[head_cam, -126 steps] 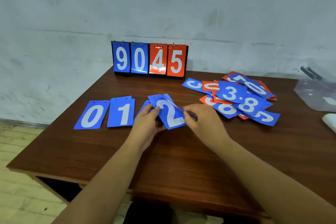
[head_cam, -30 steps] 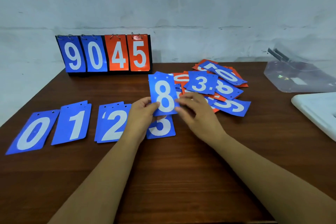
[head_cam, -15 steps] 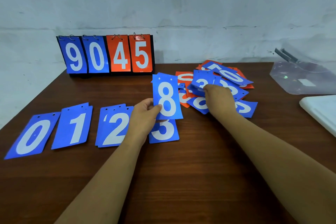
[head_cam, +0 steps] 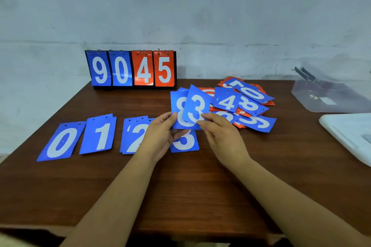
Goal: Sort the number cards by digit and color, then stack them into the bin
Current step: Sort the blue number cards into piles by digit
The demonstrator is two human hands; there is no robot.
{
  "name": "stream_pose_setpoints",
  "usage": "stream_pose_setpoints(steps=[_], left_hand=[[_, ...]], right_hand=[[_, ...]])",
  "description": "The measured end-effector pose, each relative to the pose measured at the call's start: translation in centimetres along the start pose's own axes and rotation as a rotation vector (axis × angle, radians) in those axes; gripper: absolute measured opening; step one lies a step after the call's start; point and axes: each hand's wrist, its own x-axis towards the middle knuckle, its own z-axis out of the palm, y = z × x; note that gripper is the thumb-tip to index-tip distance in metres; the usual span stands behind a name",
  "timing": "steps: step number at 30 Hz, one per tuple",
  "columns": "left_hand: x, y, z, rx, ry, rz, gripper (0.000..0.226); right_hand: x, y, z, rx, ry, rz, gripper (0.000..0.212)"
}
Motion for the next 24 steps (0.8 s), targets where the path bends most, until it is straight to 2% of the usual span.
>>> stream_pose_setpoints(steps=[3, 6, 7, 8, 10, 12, 13, 15, 18, 22, 24], left_hand=[[-1.9, 0.2, -0.4, 0.113, -0.053, 0.027, 0.015], [-3.2, -0.3, -1.8, 0.256, -0.002, 0.101, 0.022], [-3.7, -0.4, -2.2, 0.286, 0.008, 0.118, 0.022], [-4.1, -0.4, -2.5, 0.309, 0.015, 0.123, 0.021], [-5.0, -0.4, -2.9, 0.343, 0.019, 0.104, 0.019], [-5.8, -0.2, -3.2, 0.335, 0.012, 0.07, 0.021], [-6.1, -0.2, -3.4, 0.337, 0.01, 0.055, 0.022], [-6.5, 0.0, -3.8, 0.329, 0.0, 0.038, 0.021], [-7.2, 0.1, -4.2, 0.335, -0.03, -0.008, 0.018], [-7.7, 0.0, -4.2, 0.416, -0.041, 0.029, 0.02], [-7.3, -0.2, -4.5, 0.436, 0.033, 0.084, 0.019]], right_hand=[[-1.1, -1.2, -0.6, -0.027, -0.087, -0.06, 0.031], [-2.1, -2.6, -1.0, -0.01, -0.119, -0.128, 0.029], [-2.3, -3.0, -1.1, 0.034, -0.099, -0.101, 0.029], [-2.4, -3.8, -1.3, 0.105, -0.068, -0.014, 0.032], [-2.0, -5.4, -1.9, 0.379, -0.038, 0.347, 0.042], [-1.2, -6.4, -2.0, 0.82, -0.065, 0.757, 0.039], [-0.8, -6.7, -1.9, 0.993, -0.08, 0.899, 0.042], [-0.6, -6.3, -1.3, 1.185, -0.093, 1.039, 0.05], [-1.0, -6.9, -1.6, 1.232, -0.164, 1.013, 0.025], [-1.4, -7.0, -1.9, 1.096, -0.158, 0.931, 0.018], [-1.4, -6.6, -1.9, 1.018, -0.133, 0.946, 0.013]])
